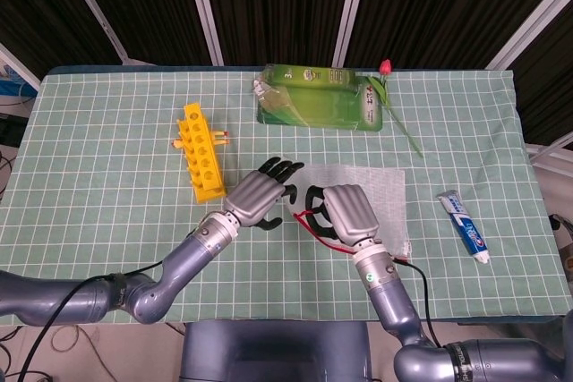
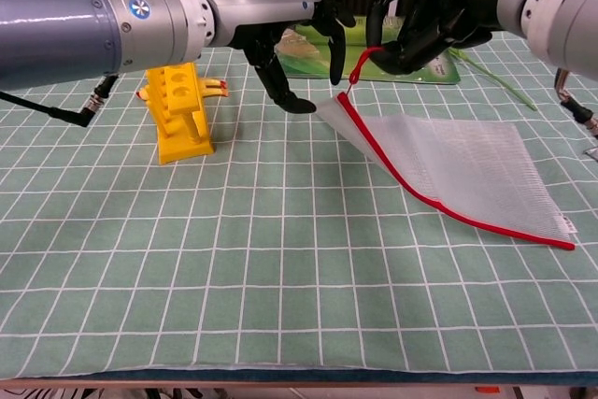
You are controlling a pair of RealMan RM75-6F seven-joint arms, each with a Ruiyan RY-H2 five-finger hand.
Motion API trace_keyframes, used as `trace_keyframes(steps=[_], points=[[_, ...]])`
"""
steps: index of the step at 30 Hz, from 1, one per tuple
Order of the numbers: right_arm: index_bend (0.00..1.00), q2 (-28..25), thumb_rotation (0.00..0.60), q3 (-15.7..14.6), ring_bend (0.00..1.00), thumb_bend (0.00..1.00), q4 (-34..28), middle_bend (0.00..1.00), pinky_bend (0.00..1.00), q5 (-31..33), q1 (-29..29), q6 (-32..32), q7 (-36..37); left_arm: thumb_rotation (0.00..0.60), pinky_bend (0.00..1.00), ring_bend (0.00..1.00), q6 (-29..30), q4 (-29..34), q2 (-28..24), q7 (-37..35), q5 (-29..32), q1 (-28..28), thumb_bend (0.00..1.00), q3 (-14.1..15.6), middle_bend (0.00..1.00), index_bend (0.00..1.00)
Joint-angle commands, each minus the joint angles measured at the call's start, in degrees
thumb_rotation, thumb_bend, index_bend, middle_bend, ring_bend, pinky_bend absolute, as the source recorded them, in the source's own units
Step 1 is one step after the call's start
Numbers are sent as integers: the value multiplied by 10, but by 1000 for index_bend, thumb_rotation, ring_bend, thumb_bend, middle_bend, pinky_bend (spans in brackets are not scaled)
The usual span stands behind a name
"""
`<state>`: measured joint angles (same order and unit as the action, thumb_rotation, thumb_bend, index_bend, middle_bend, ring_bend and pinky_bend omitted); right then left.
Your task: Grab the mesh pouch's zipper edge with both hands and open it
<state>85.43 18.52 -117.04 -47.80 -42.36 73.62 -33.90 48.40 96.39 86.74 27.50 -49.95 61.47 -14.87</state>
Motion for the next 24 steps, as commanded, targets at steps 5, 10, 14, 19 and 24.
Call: trace_keyframes(steps=[5,10,14,19,24], points=[[673,-6,600,-3,1000,664,-1,1000,984,0,1,2,7,600,0,0,7,-6,15,2,11,13,316,2,47,494],[673,-13,600,-4,1000,665,-2,1000,984,0,2,2,13,600,0,0,12,-9,20,2,13,16,321,6,49,502],[673,-16,600,-5,1000,665,-4,1000,984,1,2,2,16,600,0,0,16,-15,24,0,18,19,346,7,54,508],[673,-18,600,-8,1000,665,-5,1000,984,1,2,3,18,600,0,0,17,-18,28,-3,20,22,363,8,56,511],[673,-19,600,-9,1000,666,-6,1000,984,2,1,5,19,600,0,0,19,-22,32,-7,21,25,363,8,56,511]])
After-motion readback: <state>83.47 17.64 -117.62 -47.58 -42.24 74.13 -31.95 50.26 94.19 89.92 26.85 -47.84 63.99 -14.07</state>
